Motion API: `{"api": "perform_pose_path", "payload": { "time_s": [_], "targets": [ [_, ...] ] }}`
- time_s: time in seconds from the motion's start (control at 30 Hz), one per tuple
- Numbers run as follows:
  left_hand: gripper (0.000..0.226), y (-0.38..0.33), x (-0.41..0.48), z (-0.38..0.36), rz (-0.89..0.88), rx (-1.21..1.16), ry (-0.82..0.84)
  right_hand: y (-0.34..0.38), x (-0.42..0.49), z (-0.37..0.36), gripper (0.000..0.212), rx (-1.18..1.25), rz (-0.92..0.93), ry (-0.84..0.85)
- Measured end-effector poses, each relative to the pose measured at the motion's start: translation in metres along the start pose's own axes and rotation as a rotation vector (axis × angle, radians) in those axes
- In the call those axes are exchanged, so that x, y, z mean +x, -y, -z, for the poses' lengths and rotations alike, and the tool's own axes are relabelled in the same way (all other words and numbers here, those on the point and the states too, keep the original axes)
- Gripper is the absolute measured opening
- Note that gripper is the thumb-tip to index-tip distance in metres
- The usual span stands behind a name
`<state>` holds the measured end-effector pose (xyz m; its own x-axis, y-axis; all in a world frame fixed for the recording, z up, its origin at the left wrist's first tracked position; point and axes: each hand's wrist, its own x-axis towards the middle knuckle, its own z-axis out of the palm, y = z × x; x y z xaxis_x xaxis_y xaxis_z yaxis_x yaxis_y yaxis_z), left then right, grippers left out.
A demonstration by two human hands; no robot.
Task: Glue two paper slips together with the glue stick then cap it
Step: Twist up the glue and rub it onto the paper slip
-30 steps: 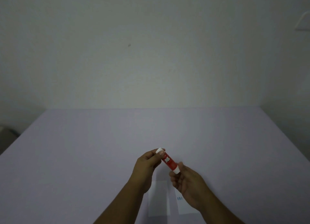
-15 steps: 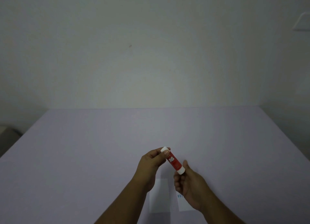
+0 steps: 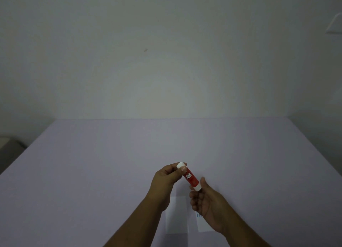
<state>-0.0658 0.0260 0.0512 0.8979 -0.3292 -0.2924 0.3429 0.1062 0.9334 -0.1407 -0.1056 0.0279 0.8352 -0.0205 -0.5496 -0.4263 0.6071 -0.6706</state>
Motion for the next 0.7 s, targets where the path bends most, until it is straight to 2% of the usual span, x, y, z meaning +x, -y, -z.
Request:
{"api": "perform_pose_path", "payload": {
  "time_s": [0.1, 0.17, 0.27, 0.33, 0.5, 0.57, 0.7],
  "targets": [
    [0.022, 0.0002, -0.0011, 0.0, -0.002, -0.01, -0.013, 0.0003, 0.001, 0.0014, 0.041, -0.026, 0.071, 0.0],
    [0.025, -0.0008, -0.001, 0.0, -0.005, -0.015, -0.002, -0.0005, 0.0012, 0.0005, 0.041, -0.004, 0.003, -0.002],
    [0.023, -0.0024, -0.0002, -0.0006, 0.008, 0.002, 0.016, -0.0015, 0.002, 0.0018, 0.055, 0.03, -0.106, -0.018],
    [0.019, -0.002, -0.0002, -0.0003, 0.01, 0.01, 0.024, -0.0019, 0.0021, 0.0024, 0.056, -0.004, -0.11, -0.016],
    [0.023, -0.0003, 0.0002, 0.0021, 0.011, -0.029, 0.007, 0.0028, 0.002, 0.0035, 0.044, 0.011, 0.042, -0.021],
    [0.025, 0.0004, 0.0007, 0.0023, 0.013, -0.047, 0.013, 0.0049, 0.0019, 0.002, 0.039, -0.012, 0.015, -0.035],
    [0.023, 0.0004, 0.0014, 0.0019, 0.012, -0.046, 0.034, 0.007, 0.0007, -0.0003, 0.056, -0.045, -0.104, -0.055]
  ]
}}
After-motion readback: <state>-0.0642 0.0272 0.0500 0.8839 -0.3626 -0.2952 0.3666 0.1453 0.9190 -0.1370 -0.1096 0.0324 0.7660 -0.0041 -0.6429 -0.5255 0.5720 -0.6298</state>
